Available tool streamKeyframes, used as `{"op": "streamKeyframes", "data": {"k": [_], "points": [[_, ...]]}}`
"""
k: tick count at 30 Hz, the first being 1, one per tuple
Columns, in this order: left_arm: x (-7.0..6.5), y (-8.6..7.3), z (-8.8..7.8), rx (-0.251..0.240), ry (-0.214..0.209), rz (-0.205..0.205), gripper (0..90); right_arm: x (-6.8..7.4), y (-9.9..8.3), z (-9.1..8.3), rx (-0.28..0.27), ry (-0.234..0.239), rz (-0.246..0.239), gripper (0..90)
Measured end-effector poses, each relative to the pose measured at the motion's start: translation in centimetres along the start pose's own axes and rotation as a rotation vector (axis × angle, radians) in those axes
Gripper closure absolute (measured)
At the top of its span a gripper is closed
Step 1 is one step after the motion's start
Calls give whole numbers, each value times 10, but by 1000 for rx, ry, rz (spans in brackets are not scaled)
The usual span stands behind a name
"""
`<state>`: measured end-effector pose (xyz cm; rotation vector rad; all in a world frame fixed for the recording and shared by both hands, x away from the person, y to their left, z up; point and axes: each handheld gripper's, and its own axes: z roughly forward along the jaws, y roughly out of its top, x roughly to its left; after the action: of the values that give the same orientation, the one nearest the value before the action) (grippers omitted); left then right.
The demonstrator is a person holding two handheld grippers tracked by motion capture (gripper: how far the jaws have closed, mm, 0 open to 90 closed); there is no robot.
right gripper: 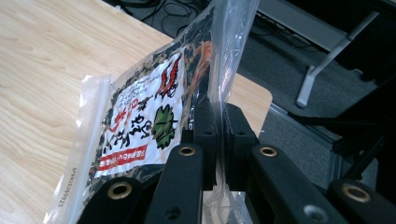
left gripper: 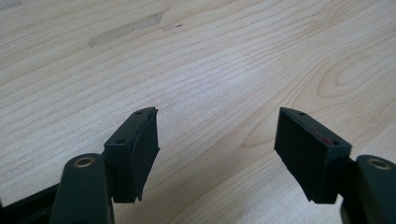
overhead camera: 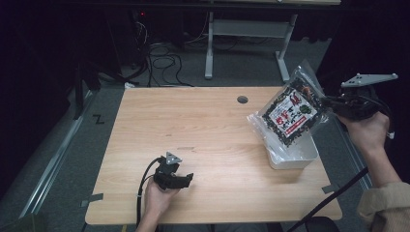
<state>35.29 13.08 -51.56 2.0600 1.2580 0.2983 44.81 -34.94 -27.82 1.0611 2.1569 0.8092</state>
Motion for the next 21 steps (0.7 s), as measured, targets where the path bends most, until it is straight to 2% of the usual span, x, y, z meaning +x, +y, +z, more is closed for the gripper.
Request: {"op": "streamKeyframes", "data": {"k": [11,21], "points": [[-1,0,0,3,2,3,305,-7,-6,-2,4,-68,7,875],[-1,0,1,8,2,5,303,-3,-8,3,31,-140,-47,875]]}}
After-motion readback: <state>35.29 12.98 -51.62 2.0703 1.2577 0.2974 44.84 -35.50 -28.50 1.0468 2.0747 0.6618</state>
